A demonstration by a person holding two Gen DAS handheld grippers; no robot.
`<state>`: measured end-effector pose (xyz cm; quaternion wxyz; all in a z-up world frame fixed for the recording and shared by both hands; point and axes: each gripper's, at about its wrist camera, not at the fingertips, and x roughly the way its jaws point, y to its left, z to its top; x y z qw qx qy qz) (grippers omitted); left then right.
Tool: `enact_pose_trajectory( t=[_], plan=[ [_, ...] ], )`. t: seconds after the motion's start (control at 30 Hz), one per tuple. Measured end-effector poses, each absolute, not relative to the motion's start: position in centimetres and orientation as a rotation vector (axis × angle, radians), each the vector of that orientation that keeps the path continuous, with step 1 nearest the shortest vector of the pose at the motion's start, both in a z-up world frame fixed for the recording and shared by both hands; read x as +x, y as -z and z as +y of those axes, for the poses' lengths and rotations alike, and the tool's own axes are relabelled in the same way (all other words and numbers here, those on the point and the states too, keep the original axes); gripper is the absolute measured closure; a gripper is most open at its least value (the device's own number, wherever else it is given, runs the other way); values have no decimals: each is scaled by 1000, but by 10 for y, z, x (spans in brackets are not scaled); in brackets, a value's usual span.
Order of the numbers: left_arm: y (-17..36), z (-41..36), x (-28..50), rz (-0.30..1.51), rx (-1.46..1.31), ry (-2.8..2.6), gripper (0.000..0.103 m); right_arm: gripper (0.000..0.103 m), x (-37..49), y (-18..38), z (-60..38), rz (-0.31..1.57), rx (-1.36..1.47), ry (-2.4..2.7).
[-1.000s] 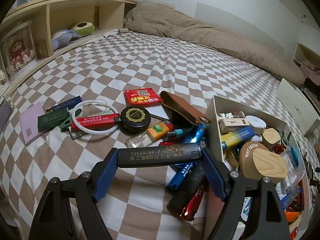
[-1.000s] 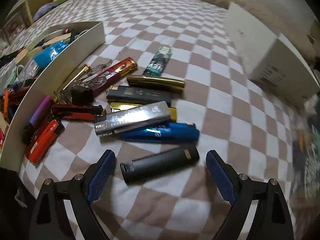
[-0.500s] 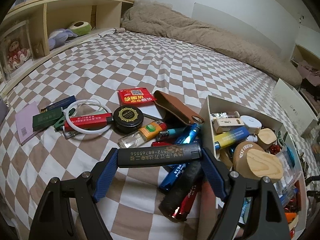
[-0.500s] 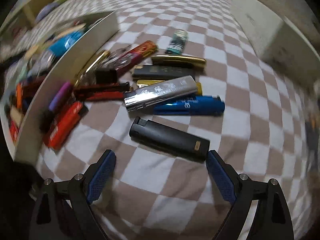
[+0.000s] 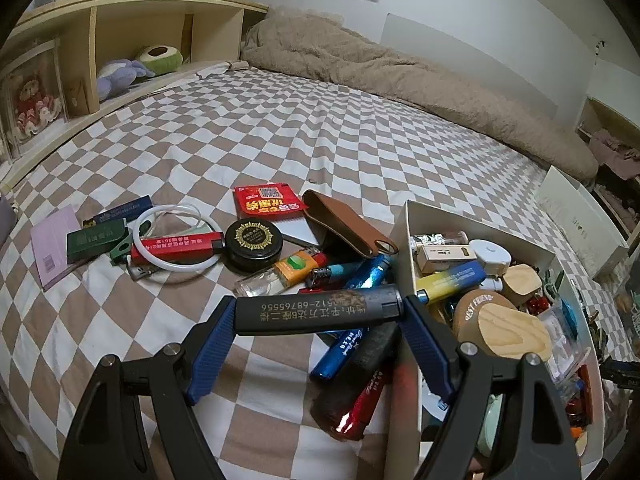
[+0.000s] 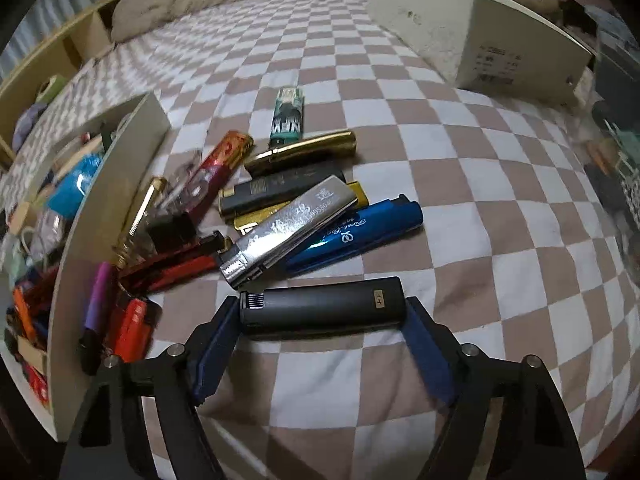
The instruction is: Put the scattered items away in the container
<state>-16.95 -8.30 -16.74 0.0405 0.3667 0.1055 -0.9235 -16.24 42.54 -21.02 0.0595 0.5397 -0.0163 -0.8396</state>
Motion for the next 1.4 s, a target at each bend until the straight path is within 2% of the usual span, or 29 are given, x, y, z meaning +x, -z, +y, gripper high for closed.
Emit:
enact_pose_trajectory(
  t=[0.3,0.93,1.4],
  plan=[
    [160,-82,-166,344,1096,2850,21,22,-140,199,407,-61,1544,2550],
    [119,-61,-128,388,977,2980,21,22,-98,115,334,-217,1195,2494],
    [120,-14,-127,316,1038,3135,21,22,-162,104,269,-329,1162,2325]
  ],
)
